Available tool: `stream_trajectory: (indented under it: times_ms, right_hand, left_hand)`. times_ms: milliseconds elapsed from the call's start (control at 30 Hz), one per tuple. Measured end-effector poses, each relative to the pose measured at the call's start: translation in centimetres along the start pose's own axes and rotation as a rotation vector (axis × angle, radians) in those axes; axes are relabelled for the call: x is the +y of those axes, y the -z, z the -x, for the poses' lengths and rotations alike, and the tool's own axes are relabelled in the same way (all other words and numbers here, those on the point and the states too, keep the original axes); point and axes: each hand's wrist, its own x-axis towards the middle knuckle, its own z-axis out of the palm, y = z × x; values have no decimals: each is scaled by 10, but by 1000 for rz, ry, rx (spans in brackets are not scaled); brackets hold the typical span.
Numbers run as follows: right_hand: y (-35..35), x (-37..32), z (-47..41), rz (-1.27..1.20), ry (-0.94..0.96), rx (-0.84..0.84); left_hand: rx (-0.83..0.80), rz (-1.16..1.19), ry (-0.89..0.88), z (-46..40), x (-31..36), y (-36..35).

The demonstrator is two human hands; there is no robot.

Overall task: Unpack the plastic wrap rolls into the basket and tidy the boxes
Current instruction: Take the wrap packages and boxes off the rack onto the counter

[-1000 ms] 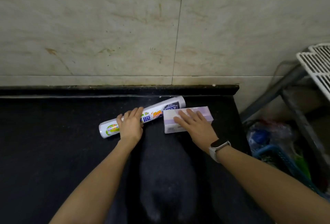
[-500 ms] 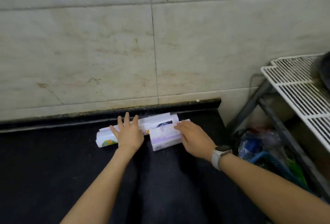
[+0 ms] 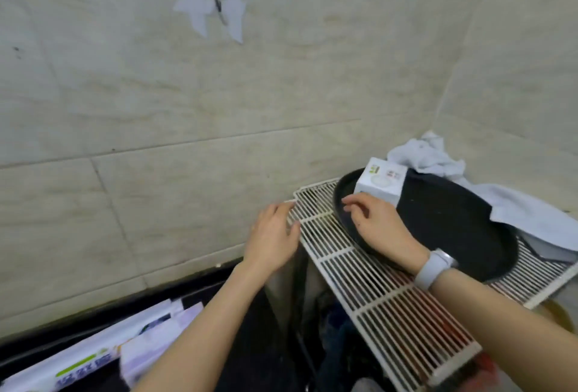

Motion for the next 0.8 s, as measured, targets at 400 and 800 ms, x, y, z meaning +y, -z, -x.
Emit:
stream_trajectory:
  times_ms: [400,800]
  right_hand:
    - [16,81,-127,525,-223,-203]
    - [52,130,-101,478,2,-266]
  left_hand:
    - [-196,-227,147,-45,47,-108]
    - [-142,-296,139,-41,48,-110]
